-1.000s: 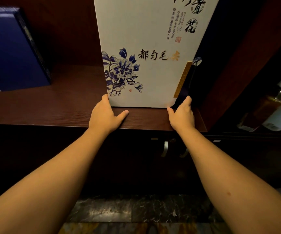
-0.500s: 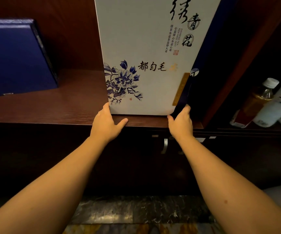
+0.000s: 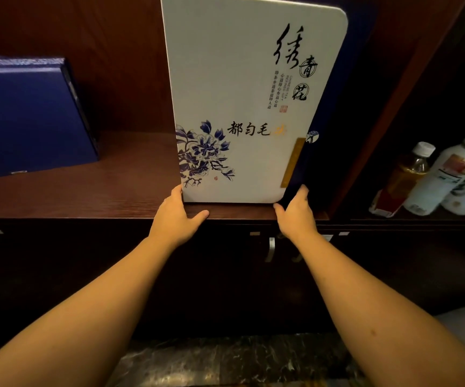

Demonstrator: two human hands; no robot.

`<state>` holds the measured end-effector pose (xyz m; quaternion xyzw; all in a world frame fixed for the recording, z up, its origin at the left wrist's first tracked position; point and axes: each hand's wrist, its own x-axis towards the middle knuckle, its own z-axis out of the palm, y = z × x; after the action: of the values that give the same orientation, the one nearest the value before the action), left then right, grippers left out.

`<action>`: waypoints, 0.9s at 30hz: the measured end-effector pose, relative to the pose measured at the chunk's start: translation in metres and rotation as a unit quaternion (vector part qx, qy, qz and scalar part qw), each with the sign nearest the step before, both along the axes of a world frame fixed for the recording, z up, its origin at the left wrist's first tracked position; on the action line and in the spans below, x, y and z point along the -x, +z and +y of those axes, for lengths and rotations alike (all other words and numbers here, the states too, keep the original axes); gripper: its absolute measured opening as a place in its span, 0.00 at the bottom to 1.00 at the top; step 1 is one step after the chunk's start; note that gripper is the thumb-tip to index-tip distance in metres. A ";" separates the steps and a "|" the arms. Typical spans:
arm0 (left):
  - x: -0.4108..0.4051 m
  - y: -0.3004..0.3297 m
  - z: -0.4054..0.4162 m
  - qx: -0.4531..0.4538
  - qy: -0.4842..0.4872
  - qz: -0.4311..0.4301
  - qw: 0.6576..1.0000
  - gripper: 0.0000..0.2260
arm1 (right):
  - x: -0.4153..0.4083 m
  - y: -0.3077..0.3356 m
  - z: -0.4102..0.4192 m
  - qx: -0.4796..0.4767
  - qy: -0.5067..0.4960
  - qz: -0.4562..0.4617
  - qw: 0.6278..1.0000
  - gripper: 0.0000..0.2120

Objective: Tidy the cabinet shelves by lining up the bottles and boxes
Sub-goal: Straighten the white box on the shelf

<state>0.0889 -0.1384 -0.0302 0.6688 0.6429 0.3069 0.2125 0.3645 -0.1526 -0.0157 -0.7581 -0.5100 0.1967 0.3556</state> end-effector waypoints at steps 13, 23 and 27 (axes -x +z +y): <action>0.090 0.038 -0.070 0.029 -0.026 0.105 0.994 0.17 | 0.095 0.033 -0.054 -0.035 0.096 -0.131 0.986 0.10; 0.229 0.106 -0.131 -0.017 0.071 0.160 0.984 0.12 | 0.257 0.109 -0.061 -0.134 0.309 -0.191 0.922 0.07; 0.273 0.133 -0.132 -0.035 0.115 0.184 0.976 0.07 | 0.305 0.128 -0.053 -0.164 0.359 -0.213 0.894 0.06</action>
<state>-0.1839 -0.2702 0.1026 0.6426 0.7323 0.2231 0.0309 0.0596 -0.2052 0.1123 -0.4777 -0.8361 0.0586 0.2632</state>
